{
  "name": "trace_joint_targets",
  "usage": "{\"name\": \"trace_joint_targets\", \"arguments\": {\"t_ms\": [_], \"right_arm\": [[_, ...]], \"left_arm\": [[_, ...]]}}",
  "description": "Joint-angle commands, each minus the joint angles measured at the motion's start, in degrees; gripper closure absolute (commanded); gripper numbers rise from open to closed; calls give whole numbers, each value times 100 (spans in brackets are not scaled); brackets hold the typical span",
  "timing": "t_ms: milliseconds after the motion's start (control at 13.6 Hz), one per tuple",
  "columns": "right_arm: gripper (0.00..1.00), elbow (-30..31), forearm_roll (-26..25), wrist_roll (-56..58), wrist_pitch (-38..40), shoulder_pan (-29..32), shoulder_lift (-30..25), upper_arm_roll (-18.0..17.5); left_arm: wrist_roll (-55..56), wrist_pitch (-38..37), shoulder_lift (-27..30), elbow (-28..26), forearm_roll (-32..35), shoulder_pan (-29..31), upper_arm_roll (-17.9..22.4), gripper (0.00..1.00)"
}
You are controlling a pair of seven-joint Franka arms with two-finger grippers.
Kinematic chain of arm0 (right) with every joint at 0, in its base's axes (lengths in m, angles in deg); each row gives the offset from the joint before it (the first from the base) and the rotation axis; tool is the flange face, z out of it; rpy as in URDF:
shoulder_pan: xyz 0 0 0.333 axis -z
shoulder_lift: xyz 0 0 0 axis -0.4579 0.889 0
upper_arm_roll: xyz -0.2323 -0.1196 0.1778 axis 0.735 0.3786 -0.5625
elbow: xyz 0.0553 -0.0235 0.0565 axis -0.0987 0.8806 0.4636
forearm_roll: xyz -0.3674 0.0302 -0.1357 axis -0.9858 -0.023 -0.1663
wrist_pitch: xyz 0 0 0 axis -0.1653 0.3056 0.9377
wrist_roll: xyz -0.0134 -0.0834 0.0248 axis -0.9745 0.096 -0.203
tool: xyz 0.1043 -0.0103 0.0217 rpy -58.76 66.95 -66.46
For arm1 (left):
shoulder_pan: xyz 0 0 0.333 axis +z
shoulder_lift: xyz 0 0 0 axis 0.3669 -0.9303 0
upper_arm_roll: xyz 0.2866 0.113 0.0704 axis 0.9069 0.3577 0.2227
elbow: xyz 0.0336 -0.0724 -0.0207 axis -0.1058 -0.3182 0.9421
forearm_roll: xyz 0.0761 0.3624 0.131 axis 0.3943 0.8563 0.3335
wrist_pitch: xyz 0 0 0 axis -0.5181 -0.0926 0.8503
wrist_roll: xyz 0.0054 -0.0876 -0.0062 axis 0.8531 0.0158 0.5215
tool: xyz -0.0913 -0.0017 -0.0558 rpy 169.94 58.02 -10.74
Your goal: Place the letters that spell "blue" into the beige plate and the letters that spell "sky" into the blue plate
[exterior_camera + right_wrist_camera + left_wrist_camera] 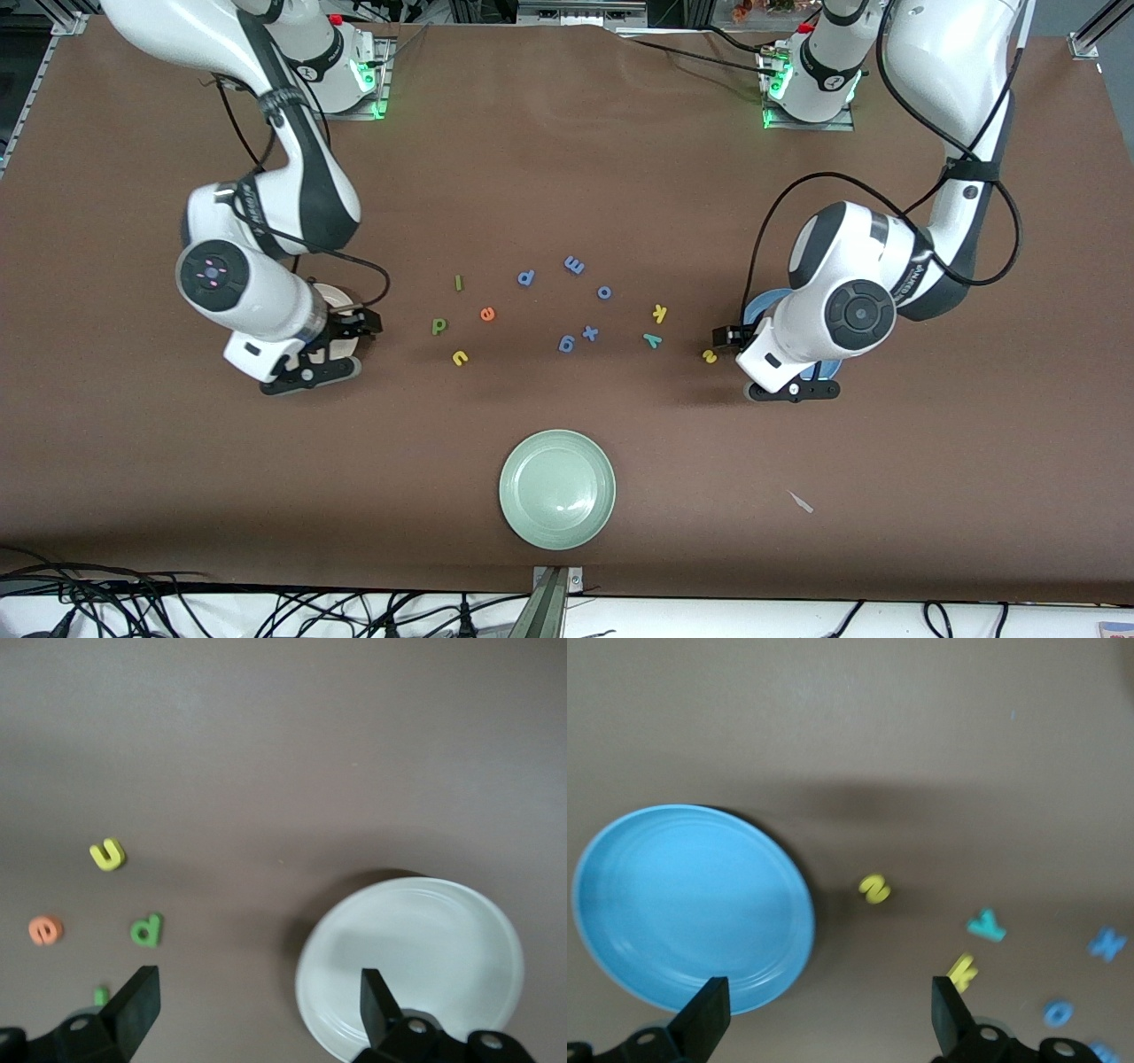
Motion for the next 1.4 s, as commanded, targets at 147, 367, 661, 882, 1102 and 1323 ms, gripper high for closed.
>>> {"name": "trace_joint_targets", "arguments": {"t_ms": [147,367,661,882,1102,1323], "right_arm": [[0,314,91,-1513,-868,-535,339,30],[0,710,205,-1955,-1388,-606,348,-40],[0,1220,293,-2359,-2179,-606,410,-268],[0,1440,337,-2386,-2304,-606,427,-287],[1,1564,355,-2377,-2321,-606,427,-339],[6,1581,372,-2377,-2383,-597,480,-357]], "left_arm": [[1257,521,-401,46,-101,-275,38,0],[1996,837,-647,-32,-101,-301,38,6],[2199,1250,-656,-567,-109,-162,29,29],[2208,1602,-647,-823,-188,-108,29,39],[2243,1700,-665,-815,-188,-126,29,39],[2234,1805,-691,-876,-189,-161,38,41]]}}
